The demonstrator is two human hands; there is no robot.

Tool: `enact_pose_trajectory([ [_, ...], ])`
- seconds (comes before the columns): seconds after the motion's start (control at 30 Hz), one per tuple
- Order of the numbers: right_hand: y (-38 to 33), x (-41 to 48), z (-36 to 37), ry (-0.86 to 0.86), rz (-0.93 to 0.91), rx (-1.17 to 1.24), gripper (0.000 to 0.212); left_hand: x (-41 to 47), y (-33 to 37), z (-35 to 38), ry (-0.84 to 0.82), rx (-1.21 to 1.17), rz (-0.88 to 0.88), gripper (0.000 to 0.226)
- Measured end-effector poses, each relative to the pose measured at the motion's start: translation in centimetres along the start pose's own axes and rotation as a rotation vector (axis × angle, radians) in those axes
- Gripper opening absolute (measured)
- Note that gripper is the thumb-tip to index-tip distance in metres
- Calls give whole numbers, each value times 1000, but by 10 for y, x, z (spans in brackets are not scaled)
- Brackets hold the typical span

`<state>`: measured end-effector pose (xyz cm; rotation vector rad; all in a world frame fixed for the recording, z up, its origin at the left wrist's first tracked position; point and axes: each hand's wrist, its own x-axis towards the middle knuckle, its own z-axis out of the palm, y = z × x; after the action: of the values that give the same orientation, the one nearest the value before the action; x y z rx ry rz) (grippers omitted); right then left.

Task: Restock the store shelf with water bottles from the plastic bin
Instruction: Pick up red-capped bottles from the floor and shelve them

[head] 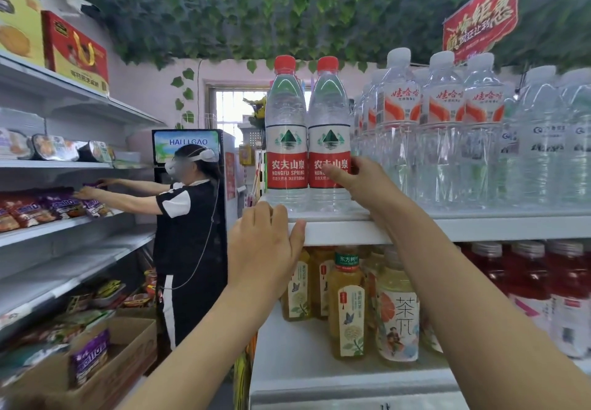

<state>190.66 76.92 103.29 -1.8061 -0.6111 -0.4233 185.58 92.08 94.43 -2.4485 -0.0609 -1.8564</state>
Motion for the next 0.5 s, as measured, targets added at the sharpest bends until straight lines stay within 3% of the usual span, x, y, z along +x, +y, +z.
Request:
enact_pose_trajectory([
  [0.5,3,-3,1,10,3,-101,34,0,-1,1,-28,-6,-13,42],
])
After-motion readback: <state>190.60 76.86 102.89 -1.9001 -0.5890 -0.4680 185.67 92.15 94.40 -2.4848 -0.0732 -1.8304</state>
